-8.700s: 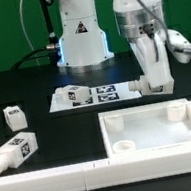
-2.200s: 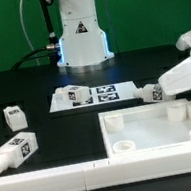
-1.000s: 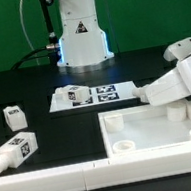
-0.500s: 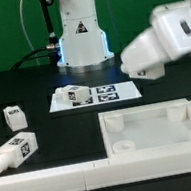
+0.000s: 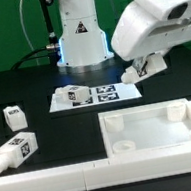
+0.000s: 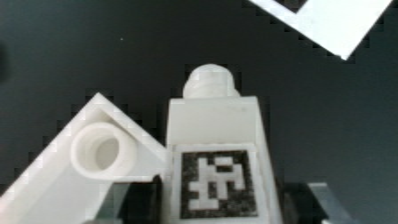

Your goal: Assemble square table

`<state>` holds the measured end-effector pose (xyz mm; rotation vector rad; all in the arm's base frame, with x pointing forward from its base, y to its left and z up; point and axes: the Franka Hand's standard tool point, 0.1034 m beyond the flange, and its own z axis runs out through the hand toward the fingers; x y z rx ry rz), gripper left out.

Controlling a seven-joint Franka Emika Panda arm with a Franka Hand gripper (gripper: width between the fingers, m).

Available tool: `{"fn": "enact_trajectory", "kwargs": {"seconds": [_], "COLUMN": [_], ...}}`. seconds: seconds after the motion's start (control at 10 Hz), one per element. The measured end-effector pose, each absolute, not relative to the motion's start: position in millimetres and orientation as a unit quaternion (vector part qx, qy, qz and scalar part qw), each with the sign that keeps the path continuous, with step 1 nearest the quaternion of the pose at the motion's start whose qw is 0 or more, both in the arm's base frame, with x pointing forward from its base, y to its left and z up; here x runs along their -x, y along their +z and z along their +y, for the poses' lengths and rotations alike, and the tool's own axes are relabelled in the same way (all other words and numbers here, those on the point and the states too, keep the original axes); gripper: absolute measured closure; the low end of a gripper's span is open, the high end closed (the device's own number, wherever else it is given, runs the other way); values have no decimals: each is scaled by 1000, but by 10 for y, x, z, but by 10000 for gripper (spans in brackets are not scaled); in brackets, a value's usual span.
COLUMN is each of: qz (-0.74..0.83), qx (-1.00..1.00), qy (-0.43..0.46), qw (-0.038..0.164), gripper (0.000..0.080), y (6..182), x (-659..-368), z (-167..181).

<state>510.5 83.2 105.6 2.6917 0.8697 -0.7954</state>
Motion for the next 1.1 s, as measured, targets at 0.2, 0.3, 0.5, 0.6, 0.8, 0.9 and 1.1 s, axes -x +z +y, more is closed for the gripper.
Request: {"fn": "enact_trajectory", "kwargs": {"seconds": [0.2,0.3,0.5,0.6,0.8,0.9,1.1], "qz": [240,231,235,234,227,232,248], "qx": [-951,-961,-967,-971,-974,-972,-958], "qy": [-193,-150,-94,-57,-3,44,143], "qw": [18,14,13,15,13,6,21], "gripper": [515,515,515,515,515,515,515], "y": [1219,1219,1208,1207,1203,1236,1301], "x": [-5562,-5653,-5670,-5695,-5834,-6027,-6343], "z": [893,833,810,775,805,811,747]}}
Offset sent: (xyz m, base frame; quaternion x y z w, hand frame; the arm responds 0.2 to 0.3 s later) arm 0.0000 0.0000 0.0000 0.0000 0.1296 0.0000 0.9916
